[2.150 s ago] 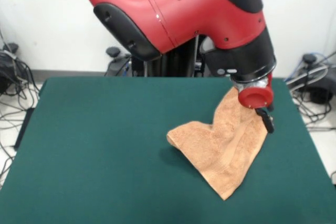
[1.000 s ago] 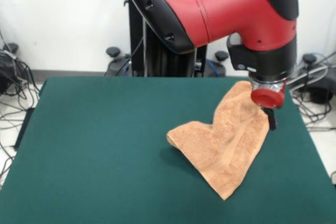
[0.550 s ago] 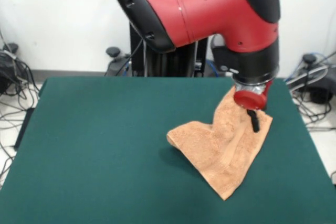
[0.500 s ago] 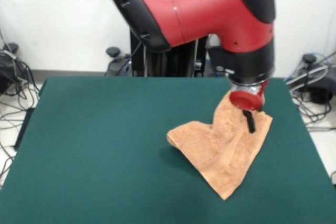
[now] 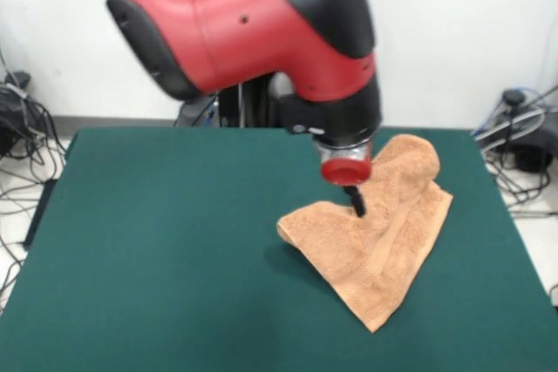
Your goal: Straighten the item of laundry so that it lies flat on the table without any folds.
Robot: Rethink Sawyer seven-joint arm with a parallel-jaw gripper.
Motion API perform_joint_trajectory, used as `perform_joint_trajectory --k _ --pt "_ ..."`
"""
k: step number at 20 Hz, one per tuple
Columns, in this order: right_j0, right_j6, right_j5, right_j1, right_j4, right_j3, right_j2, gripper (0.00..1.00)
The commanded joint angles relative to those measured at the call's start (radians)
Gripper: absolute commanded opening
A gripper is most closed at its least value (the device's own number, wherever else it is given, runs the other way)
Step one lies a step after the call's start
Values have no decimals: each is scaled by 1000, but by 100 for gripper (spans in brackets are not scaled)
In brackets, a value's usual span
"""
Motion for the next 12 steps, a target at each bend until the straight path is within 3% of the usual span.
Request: perform_joint_trajectory --k 1,7,12 --pt "-26 -617 278 132 -110 -150 79 100" --pt "39 -1166 433 199 -194 -296 152 100" --pt "58 -1471 523 201 -157 -281 219 100"
